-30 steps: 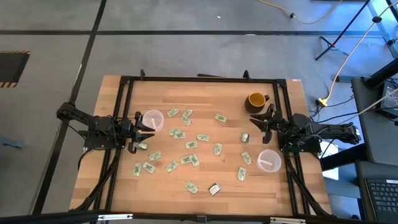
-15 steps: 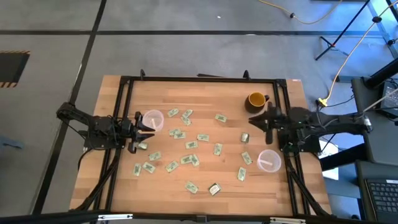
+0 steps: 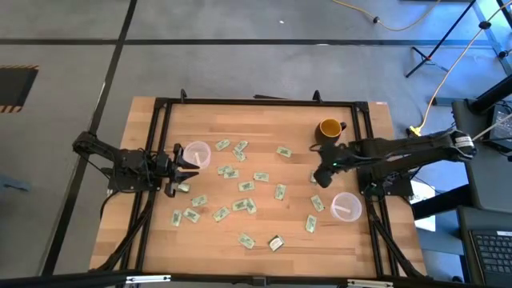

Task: Pick and place Stevia / Truvia into bins
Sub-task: Put the green stevia packet into the right transparent container

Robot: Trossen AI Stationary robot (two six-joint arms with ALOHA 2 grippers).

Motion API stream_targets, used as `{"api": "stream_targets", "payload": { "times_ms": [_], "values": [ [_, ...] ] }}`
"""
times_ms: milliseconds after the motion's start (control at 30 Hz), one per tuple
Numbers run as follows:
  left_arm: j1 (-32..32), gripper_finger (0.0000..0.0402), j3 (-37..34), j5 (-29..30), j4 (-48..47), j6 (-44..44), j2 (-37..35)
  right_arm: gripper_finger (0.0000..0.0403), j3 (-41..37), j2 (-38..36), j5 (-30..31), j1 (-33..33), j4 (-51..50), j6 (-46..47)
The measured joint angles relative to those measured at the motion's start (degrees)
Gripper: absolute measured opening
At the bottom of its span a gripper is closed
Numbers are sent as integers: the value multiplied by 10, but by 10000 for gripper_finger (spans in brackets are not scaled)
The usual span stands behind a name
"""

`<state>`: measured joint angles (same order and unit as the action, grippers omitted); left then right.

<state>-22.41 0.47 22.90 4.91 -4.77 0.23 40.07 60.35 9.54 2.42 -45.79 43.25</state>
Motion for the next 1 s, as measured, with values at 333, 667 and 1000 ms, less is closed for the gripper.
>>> {"api": "stream_targets", "payload": {
  "times_ms": [333, 667, 1000],
  "values": [
    [0, 82, 0, 0, 0, 0, 0, 106, 0, 107, -2, 0, 3, 30],
    [0, 82, 0, 0, 0, 0, 0, 145, -1, 163, -1, -1, 14, 11],
    [0, 82, 0, 0, 0, 0, 0, 118, -1, 218, 5, -25, 8, 69]
  ]
}}
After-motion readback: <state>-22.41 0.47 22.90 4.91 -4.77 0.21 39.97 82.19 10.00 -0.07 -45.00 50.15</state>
